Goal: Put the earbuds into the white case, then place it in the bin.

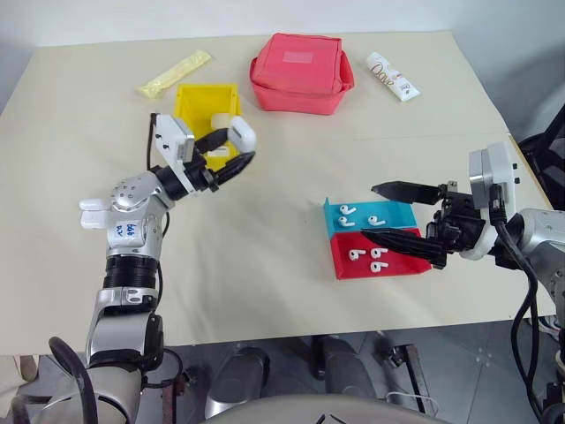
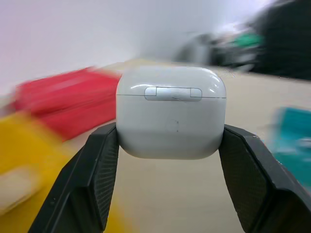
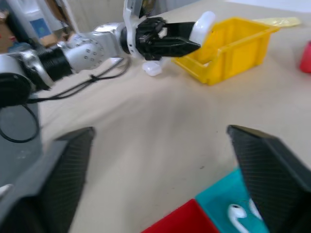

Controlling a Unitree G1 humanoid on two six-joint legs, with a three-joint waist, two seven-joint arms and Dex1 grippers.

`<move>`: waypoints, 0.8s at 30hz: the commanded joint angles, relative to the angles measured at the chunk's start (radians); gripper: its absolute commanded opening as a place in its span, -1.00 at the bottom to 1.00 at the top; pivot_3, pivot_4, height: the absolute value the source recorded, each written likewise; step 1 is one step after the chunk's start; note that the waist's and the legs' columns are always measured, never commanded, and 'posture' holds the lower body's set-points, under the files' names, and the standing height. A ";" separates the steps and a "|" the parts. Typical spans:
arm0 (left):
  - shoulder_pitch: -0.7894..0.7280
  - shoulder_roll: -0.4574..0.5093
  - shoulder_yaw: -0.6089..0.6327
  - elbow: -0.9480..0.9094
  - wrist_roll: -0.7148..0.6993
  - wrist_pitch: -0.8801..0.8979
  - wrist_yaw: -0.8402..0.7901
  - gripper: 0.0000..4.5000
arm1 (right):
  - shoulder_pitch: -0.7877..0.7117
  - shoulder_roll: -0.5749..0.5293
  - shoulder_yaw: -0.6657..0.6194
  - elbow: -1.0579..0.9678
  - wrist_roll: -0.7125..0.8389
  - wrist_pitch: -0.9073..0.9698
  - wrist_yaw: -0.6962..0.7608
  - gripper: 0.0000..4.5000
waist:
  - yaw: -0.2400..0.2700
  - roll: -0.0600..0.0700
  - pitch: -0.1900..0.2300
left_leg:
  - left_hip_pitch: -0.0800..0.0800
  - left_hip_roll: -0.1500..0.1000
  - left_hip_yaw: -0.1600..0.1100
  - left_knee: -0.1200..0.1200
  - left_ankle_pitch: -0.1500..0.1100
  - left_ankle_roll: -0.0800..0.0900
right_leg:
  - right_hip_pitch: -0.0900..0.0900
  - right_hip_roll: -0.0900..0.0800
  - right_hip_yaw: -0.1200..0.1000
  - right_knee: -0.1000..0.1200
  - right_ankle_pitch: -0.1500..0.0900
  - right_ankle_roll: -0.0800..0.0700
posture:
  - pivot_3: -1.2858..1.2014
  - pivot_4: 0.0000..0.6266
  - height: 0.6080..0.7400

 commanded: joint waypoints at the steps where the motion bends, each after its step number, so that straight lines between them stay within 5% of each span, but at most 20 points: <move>1: -0.095 0.035 0.013 0.121 0.072 -0.061 0.123 0.22 | 0.008 0.022 0.003 -0.028 -0.008 -0.034 -0.024 0.98 | 0.003 0.000 0.000 | 0.000 0.000 0.000 0.000 0.000 0.000 | 0.000 0.001 0.000 0.000 0.000 0.000 | 0.03 -0.52 1.00; 6: -0.220 0.036 -0.009 0.359 0.120 -0.158 0.136 0.22 | 0.027 0.044 0.018 -0.068 -0.003 -0.031 -0.068 0.98 | 0.007 0.000 0.000 | 0.000 -0.002 0.000 0.000 0.000 0.000 | 0.000 0.000 -0.001 0.000 0.000 0.000 | 0.03 -0.52 1.00; 11: -0.287 0.033 -0.014 0.461 0.110 -0.207 0.027 0.93 | 0.041 0.041 0.020 -0.081 0.002 -0.027 -0.082 1.00 | 0.002 0.000 0.000 | 0.000 -0.002 0.000 0.000 0.000 0.001 | 0.000 0.000 -0.001 0.000 0.000 0.000 | 0.03 -0.52 1.00; 13: -0.292 0.041 -0.011 0.459 0.106 -0.228 -0.004 0.97 | 0.041 0.037 0.018 -0.078 0.003 -0.029 -0.082 1.00 | -0.002 0.000 0.000 | -0.001 -0.002 0.000 0.000 0.000 0.001 | 0.000 -0.001 -0.002 0.000 0.000 0.000 | 0.03 -0.52 1.00; 17: -0.228 0.086 0.009 0.345 0.040 -0.273 -0.193 0.97 | 0.032 0.023 0.008 -0.059 0.009 -0.033 -0.058 1.00 | -0.007 0.000 0.000 | 0.000 -0.001 0.000 0.000 0.000 0.000 | 0.000 -0.002 -0.002 0.000 0.000 0.000 | 0.03 -0.52 1.00; 24: 0.132 0.254 0.048 -0.117 -0.133 -0.022 -0.427 0.97 | 0.062 -0.074 0.040 0.057 -0.060 -0.054 0.100 1.00 | -0.031 0.001 -0.001 | 0.002 0.002 0.002 -0.002 -0.001 0.000 | -0.001 -0.002 -0.003 0.000 0.000 -0.001 | 0.03 -0.52 1.00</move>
